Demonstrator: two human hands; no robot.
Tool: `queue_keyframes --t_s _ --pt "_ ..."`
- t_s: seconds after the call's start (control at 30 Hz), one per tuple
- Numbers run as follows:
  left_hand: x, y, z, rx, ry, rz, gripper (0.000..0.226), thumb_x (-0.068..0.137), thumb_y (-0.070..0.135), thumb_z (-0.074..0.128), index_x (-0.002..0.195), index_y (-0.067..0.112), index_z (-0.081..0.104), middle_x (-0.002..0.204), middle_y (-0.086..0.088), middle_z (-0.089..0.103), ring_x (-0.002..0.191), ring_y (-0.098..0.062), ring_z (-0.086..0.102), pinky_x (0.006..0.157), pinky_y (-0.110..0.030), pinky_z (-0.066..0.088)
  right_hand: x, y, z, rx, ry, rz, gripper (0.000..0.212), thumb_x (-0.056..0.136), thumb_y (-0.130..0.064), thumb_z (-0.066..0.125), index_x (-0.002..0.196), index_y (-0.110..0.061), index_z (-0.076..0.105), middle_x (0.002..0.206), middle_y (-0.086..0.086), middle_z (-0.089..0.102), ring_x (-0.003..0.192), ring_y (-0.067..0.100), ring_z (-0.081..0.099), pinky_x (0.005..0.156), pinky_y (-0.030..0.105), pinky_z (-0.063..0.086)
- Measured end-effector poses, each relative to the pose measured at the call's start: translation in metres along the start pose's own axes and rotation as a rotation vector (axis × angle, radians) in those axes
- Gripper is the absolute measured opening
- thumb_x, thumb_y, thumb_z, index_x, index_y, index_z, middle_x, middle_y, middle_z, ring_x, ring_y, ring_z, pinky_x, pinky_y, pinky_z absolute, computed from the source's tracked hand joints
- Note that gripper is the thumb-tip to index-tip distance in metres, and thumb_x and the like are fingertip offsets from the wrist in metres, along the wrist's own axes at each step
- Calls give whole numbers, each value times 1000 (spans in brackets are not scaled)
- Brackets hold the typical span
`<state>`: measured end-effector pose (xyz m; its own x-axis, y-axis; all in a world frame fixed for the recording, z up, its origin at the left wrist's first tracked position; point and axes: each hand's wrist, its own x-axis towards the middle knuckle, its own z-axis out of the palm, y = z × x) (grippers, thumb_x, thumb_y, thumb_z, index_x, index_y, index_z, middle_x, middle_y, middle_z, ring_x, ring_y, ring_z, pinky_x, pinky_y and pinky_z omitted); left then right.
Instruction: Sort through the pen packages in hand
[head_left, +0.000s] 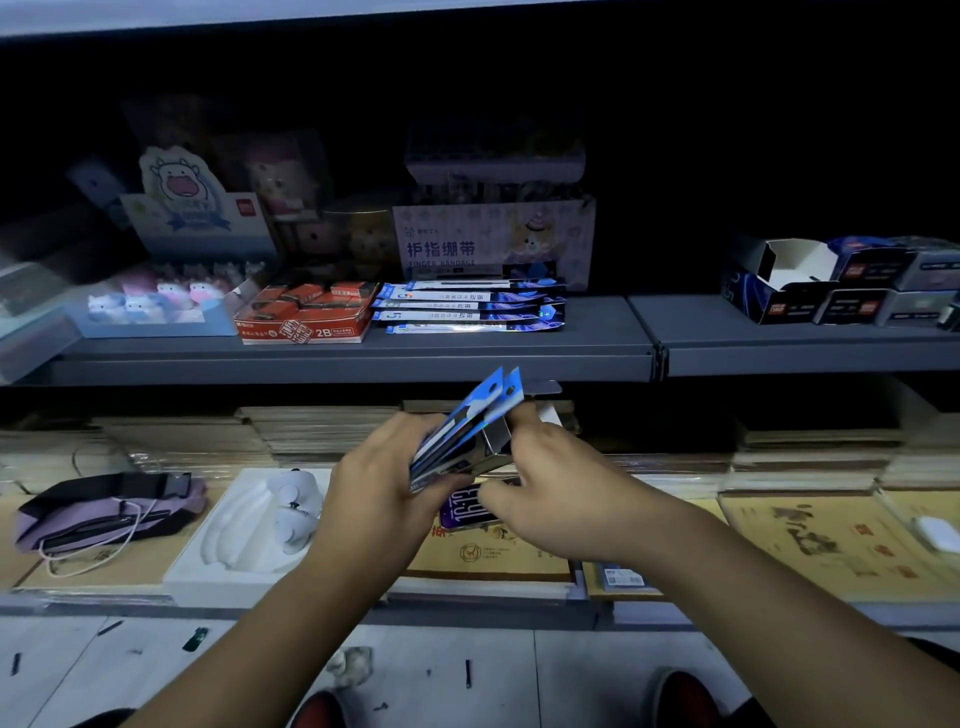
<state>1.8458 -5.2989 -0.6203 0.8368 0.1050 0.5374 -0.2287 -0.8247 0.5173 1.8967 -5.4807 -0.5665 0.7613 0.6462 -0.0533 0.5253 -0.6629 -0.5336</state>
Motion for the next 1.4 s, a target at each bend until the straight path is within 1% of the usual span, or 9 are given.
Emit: queue_keyframes --t_s 0.23,0.5,0.63,0.77,0.83,0.93,1.03,1.2,1.4 --pt "0 2 1 -29 -77 25 42 79 23 85 110 42 64 96 33 58 93 19 54 79 0 37 -7 1 -3 241 101 -12 11 104 -33 54 108 -30 64 82 1 70 39 17 64 56 40 60" --pt "0 0 2 10 -105 22 44 80 26 85 118 37 67 99 25 63 94 12 56 77 -1 38 -7 1 -2 274 118 30 7 103 -30 58 102 -31 65 60 -11 67 40 20 66 62 24 53" --pt "-1 0 1 11 -105 -2 42 79 29 85 116 35 67 97 26 61 93 12 56 75 -2 38 -6 1 1 286 54 8 9 105 -30 52 108 -32 60 86 -8 70 45 19 69 70 30 58" --pt "-2 0 0 17 -127 -16 36 79 32 85 109 39 67 97 24 63 91 8 58 73 -4 38 -5 1 1 280 0 13 18 105 -32 51 93 -45 55 74 -15 71 47 19 69 66 27 52" --pt "-2 2 -2 -9 -132 -47 35 79 32 85 104 44 64 94 24 65 91 8 59 72 -4 40 -2 4 3 315 14 4 10 104 -33 53 100 -42 58 105 -13 71 46 21 69 72 33 57" --pt "1 6 -4 -145 -116 -192 38 76 27 87 101 46 66 93 24 73 92 12 64 74 0 43 -2 9 2 338 137 -14 23 101 -36 60 121 -25 62 124 0 68 40 22 65 67 40 62" --pt "3 9 -5 -418 -118 -414 41 72 20 91 106 33 71 95 21 77 87 5 72 73 -5 52 -3 11 -1 334 306 -76 21 101 -30 62 120 -20 63 111 -3 72 39 17 64 47 22 51" --pt "5 12 -11 -651 -268 -524 43 71 4 88 109 16 73 93 3 80 85 -13 78 70 -15 58 -1 12 -2 300 579 -227 14 96 -19 69 110 -21 71 98 -16 62 55 11 62 60 17 43" --pt "-3 13 -5 -649 -489 -514 47 70 -1 88 112 12 70 95 -6 80 91 -22 77 79 -25 61 1 13 -7 150 579 -226 21 91 -32 76 111 -29 70 111 -15 54 73 -9 52 66 11 32"
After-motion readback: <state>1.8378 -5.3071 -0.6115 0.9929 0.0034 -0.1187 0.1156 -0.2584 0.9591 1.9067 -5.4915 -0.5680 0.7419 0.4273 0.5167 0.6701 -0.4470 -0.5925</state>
